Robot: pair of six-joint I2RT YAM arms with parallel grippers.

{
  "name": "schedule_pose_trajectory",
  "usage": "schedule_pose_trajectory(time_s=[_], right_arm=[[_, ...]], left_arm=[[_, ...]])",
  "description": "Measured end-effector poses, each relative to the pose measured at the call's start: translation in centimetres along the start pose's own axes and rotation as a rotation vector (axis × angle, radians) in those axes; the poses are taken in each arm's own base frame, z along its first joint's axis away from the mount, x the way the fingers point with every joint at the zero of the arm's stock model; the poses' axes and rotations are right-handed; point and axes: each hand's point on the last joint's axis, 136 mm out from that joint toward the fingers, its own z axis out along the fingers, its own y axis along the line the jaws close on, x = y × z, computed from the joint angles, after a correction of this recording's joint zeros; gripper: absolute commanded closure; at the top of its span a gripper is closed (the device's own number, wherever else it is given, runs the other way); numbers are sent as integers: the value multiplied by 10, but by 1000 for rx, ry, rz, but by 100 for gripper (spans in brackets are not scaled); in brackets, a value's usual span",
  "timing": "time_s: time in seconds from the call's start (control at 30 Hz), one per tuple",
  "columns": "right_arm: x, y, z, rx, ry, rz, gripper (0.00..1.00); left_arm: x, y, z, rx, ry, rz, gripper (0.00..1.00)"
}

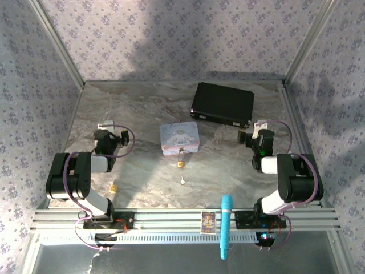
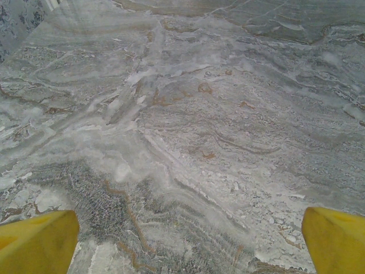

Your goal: Unlock the padlock with the key

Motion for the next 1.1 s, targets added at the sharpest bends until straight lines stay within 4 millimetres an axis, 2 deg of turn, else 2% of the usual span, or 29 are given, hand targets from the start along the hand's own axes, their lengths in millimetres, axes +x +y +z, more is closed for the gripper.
schedule_pose_trajectory(time_s=[0.73, 0.87, 0.93, 1.1], right_arm=[[-2, 5, 0, -36, 10, -10, 1], [-24, 10, -8, -67, -9, -24, 1], [-41, 12, -17, -80, -41, -29, 1], [-67, 22, -42, -132, -56, 3, 1]], left_arm=[[-4, -2, -2, 13, -10, 7, 0], [-27, -3, -17, 20, -71, 3, 0], [-42, -5, -27, 26, -105, 2, 0], [-65, -11, -49, 47, -122, -46, 0]])
